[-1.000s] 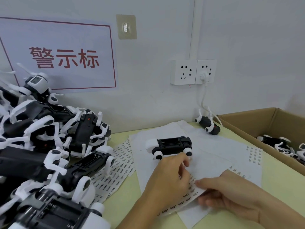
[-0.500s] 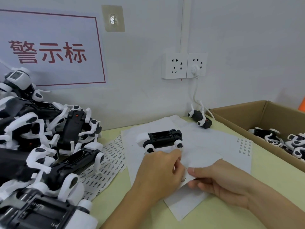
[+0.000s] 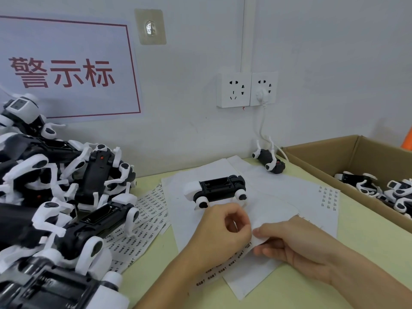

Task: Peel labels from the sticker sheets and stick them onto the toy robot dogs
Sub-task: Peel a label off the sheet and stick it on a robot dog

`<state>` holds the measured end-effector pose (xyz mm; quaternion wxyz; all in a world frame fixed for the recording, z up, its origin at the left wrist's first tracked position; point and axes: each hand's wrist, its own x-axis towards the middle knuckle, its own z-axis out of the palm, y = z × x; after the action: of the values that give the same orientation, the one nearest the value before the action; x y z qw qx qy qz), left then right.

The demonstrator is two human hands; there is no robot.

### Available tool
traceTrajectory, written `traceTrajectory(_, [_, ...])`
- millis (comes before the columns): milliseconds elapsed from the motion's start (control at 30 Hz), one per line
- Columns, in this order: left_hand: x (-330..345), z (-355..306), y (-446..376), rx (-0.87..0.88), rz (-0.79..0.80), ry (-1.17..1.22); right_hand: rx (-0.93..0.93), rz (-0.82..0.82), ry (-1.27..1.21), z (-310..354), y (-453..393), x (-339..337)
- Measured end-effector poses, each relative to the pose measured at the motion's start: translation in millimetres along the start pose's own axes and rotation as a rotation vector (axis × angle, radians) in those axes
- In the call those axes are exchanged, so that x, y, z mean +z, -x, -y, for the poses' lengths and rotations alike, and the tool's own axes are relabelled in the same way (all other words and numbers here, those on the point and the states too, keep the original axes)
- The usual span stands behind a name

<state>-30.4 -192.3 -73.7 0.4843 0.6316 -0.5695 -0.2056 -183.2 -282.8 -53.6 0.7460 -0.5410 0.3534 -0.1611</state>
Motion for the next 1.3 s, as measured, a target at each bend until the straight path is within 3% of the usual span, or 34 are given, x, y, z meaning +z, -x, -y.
traceTrajectory(800, [6.9, 13.5, 2.2, 0.008, -0.008, -0.06, -0.103, -0.158, 0.575, 0.1, 11.1, 20.6])
traceTrajectory(1300, [5.5, 11.4, 1.6, -0.025, -0.002, -0.031, -0.111, -0.075, 0.456, -6.3, 1.4, 8.9])
